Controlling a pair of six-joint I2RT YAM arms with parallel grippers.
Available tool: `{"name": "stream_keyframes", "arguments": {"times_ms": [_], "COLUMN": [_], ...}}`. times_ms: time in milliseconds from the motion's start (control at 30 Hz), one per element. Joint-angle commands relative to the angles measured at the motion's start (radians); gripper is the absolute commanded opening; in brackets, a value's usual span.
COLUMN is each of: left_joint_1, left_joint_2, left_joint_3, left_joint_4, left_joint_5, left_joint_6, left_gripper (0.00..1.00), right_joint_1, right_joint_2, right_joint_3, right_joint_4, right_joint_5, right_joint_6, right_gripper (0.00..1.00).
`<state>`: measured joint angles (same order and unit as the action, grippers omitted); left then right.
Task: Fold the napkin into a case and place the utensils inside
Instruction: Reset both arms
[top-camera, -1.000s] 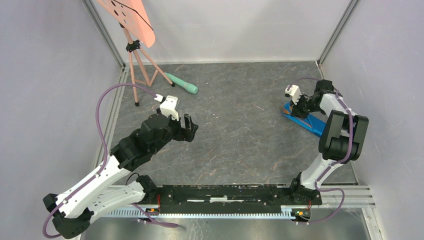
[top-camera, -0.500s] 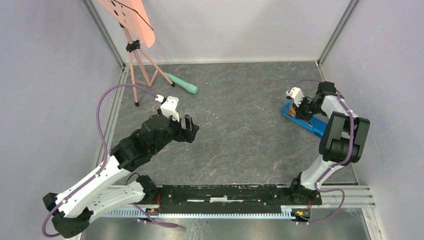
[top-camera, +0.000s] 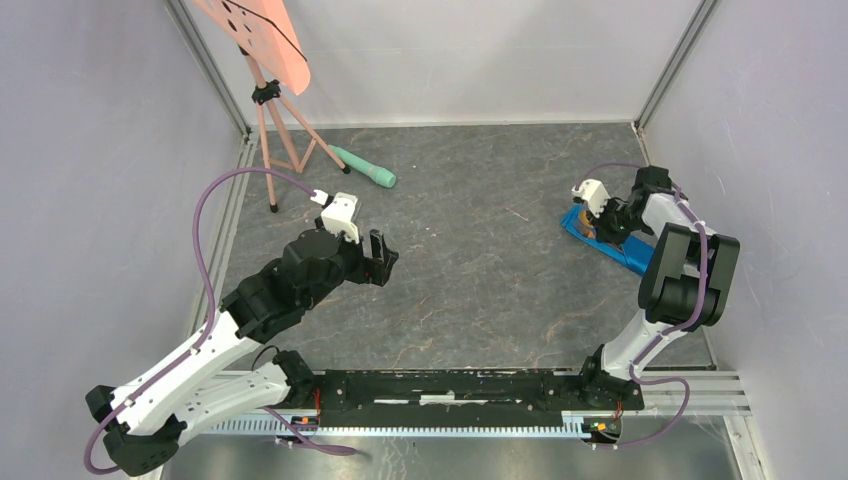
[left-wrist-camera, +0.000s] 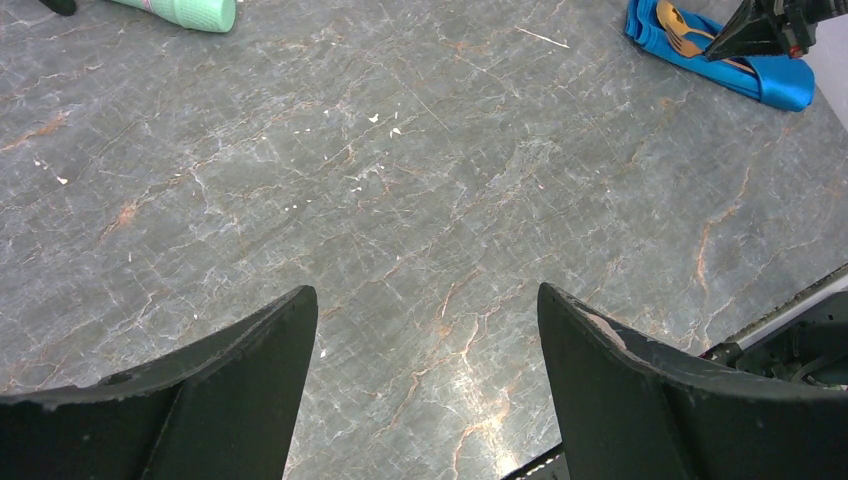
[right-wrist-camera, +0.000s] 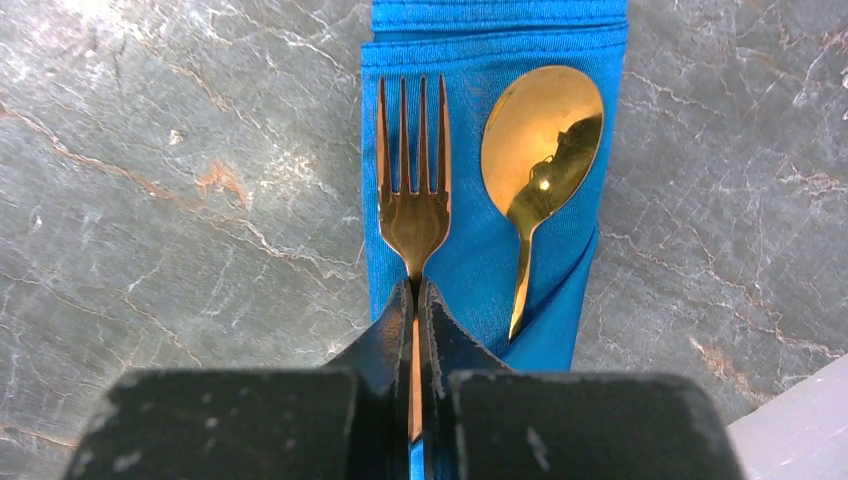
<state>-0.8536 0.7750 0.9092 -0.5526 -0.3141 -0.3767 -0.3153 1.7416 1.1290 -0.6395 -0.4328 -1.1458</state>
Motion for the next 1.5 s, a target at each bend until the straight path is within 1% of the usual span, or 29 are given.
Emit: {"name": "stream_keyframes", "arguments": {"times_ms": [0,100,233,433,467,500,600,700,733,767,800,933,1000,1067,1100,1133,1167,1200,1233,1267,1300,1367,1400,1467], "left_joint_1": [-0.005,-0.005,-0.005,-0.005,-0.005,-0.005,-0.004,-0.002,-0.001,0.001,0.003,0.012,0.016,0.016,0.016,0.016,0.015,0.016,0.016,0.016,0.016,0.016,0.016,0.016], "left_joint_2": [-0.012,-0.012,-0.011,-0.008,-0.008,-0.008,-0.008,-0.009,-0.010,-0.012,-0.012,-0.011,-0.023,-0.051,-0.065,-0.082,-0.100,-0.122,-0.151,-0.179,-0.216,-0.291,-0.331,-0.393], "left_joint_3": [0.005,0.004,0.003,0.005,0.004,0.005,0.005,0.005,0.006,0.007,0.007,0.005,0.000,-0.007,-0.009,-0.008,-0.008,-0.009,-0.010,-0.011,-0.012,-0.001,0.012,0.066], "left_joint_4": [0.006,0.005,0.005,0.005,0.006,0.005,0.004,0.004,0.003,0.004,0.003,0.003,0.013,0.027,0.031,0.033,0.034,0.033,0.031,0.028,0.030,0.020,0.008,-0.023], "left_joint_5": [-0.022,-0.022,-0.024,-0.025,-0.025,-0.025,-0.028,-0.028,-0.031,-0.033,-0.035,-0.034,-0.036,-0.028,-0.021,-0.011,-0.001,0.011,0.017,0.021,0.031,0.042,0.038,0.025], "left_joint_6": [0.052,0.052,0.052,0.052,0.052,0.052,0.052,0.052,0.052,0.052,0.052,0.047,0.043,0.029,0.013,-0.005,-0.024,-0.038,-0.058,-0.077,-0.086,-0.089,-0.087,-0.063], "left_gripper": [0.87,0.87,0.87,0.88,0.88,0.88,0.88,0.88,0.88,0.88,0.88,0.87,0.87,0.88,0.88,0.88,0.88,0.88,0.88,0.87,0.88,0.88,0.88,0.88], "right_joint_1": [-0.005,-0.005,-0.005,0.015,0.018,0.022,0.025,0.032,0.037,0.044,0.053,0.101,0.141,0.198,0.222,0.249,0.260,0.263,0.263,0.263,0.263,0.263,0.263,0.277], "right_joint_2": [-0.019,-0.020,-0.022,-0.037,-0.044,-0.054,-0.085,-0.157,-0.198,-0.238,-0.275,-0.494,-0.631,-0.774,-0.842,-0.932,-1.017,-1.084,-1.151,-1.195,-1.229,-1.256,-1.266,-1.279], "right_joint_3": [-0.016,-0.022,-0.030,-0.052,-0.057,-0.063,-0.067,-0.092,-0.101,-0.117,-0.130,-0.191,-0.244,-0.298,-0.342,-0.386,-0.436,-0.473,-0.495,-0.496,-0.471,-0.377,-0.321,-0.212], "right_joint_4": [0.030,0.039,0.057,0.088,0.098,0.106,0.110,0.133,0.146,0.158,0.159,0.187,0.258,0.361,0.461,0.570,0.696,0.778,0.810,0.826,0.815,0.746,0.709,0.576], "right_joint_5": [0.023,0.025,0.034,0.066,0.072,0.083,0.069,0.038,0.038,0.031,0.025,-0.007,-0.031,-0.107,-0.145,-0.148,-0.117,-0.070,-0.026,-0.017,-0.026,-0.065,-0.047,0.106], "right_joint_6": [-0.011,-0.008,0.005,0.036,0.047,0.057,0.083,0.149,0.184,0.234,0.272,0.433,0.578,0.739,0.859,0.991,1.190,1.403,1.508,1.582,1.596,1.512,1.479,1.433], "right_gripper": [0.01,0.01,0.04,0.21,0.27,0.29,0.31,0.33,0.38,0.60,0.98,0.98,0.98,0.98,0.98,0.98,0.98,0.98,0.98,0.98,0.98,0.98,0.98,0.98]}}
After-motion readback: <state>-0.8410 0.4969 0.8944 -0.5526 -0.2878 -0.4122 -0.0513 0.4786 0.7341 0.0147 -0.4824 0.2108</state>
